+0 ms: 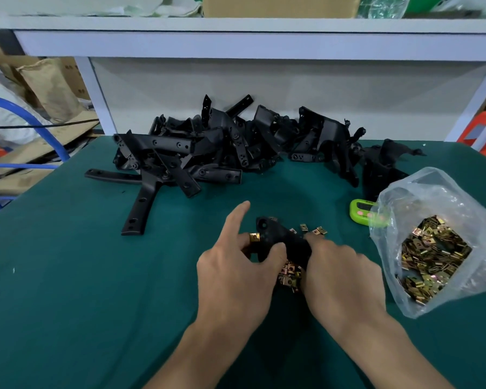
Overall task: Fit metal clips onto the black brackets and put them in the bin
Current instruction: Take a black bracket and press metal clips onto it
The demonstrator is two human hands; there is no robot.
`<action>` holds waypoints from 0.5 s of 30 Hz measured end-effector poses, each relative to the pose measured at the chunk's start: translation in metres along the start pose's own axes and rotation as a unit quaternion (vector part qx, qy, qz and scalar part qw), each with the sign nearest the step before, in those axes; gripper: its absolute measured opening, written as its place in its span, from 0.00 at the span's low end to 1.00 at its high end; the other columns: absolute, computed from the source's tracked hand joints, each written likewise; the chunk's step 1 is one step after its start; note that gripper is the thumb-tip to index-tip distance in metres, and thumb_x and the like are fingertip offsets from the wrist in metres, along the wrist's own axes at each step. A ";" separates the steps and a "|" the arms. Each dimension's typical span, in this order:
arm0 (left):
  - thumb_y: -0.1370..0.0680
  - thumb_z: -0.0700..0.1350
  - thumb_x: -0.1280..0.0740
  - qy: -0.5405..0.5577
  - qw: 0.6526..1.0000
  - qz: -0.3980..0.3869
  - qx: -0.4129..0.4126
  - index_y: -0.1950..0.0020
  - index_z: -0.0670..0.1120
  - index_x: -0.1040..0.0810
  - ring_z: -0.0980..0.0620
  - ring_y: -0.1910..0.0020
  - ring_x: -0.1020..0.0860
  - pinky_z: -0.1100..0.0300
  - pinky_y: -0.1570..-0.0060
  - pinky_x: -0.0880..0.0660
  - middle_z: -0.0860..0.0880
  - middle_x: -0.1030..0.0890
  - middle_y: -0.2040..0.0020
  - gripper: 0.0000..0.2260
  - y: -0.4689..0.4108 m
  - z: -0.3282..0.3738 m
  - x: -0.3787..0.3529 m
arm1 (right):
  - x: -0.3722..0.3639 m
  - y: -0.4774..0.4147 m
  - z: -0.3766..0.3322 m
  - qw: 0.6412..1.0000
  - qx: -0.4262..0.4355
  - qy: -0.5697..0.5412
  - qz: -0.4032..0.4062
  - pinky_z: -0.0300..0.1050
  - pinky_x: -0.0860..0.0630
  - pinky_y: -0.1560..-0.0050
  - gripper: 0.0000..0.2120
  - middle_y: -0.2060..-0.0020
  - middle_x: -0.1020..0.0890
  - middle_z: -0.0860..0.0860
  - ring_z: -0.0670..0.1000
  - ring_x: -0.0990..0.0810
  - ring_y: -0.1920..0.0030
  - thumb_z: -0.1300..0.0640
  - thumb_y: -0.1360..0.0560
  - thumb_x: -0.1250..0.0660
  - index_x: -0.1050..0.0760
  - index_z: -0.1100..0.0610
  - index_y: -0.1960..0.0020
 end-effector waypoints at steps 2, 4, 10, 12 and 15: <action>0.29 0.59 0.28 -0.008 1.000 0.001 -0.002 0.27 0.67 0.34 0.69 0.61 0.21 0.81 0.57 0.34 0.80 0.24 0.58 0.32 0.001 0.001 0.001 | 0.000 0.001 -0.002 1.000 -0.002 -0.010 -0.003 0.48 0.37 0.68 0.13 0.71 0.33 0.47 0.55 0.19 0.62 0.60 0.25 0.38 0.37 0.43 0.53; 0.28 0.57 0.27 -0.014 1.000 0.002 -0.006 0.27 0.67 0.34 0.67 0.63 0.21 0.81 0.58 0.34 0.79 0.23 0.59 0.31 0.001 0.002 0.002 | -0.001 0.001 -0.004 1.000 0.000 -0.021 -0.007 0.48 0.36 0.67 0.12 0.67 0.25 0.47 0.55 0.18 0.60 0.60 0.25 0.39 0.34 0.43 0.50; 0.25 0.54 0.28 -0.037 0.999 0.001 -0.028 0.28 0.70 0.38 0.62 0.62 0.20 0.73 0.53 0.29 0.80 0.25 0.53 0.30 0.003 0.007 0.001 | -0.001 0.002 -0.008 0.999 -0.003 -0.025 -0.019 0.47 0.34 0.65 0.14 0.60 0.19 0.47 0.54 0.18 0.58 0.61 0.24 0.39 0.32 0.43 0.45; 0.25 0.54 0.29 -0.028 0.999 -0.003 -0.031 0.28 0.70 0.40 0.59 0.64 0.20 0.68 0.53 0.28 0.77 0.23 0.52 0.31 0.003 0.009 0.001 | -0.001 0.003 -0.007 0.999 -0.005 -0.030 -0.021 0.47 0.34 0.65 0.14 0.62 0.21 0.47 0.54 0.18 0.58 0.61 0.24 0.39 0.32 0.43 0.46; 0.24 0.52 0.28 -0.043 0.998 0.001 -0.053 0.28 0.69 0.38 0.58 0.64 0.21 0.69 0.57 0.27 0.64 0.18 0.61 0.30 0.004 0.010 -0.001 | -0.001 0.003 -0.005 0.999 -0.008 -0.041 -0.016 0.47 0.33 0.64 0.13 0.61 0.20 0.47 0.55 0.19 0.58 0.60 0.24 0.39 0.33 0.43 0.46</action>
Point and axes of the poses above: each hand's wrist, its own y-axis away from the middle knuckle, its own x-axis out of the back of the hand, z = x × y, the point moved 8 cm from there along -y, towards the middle knuckle
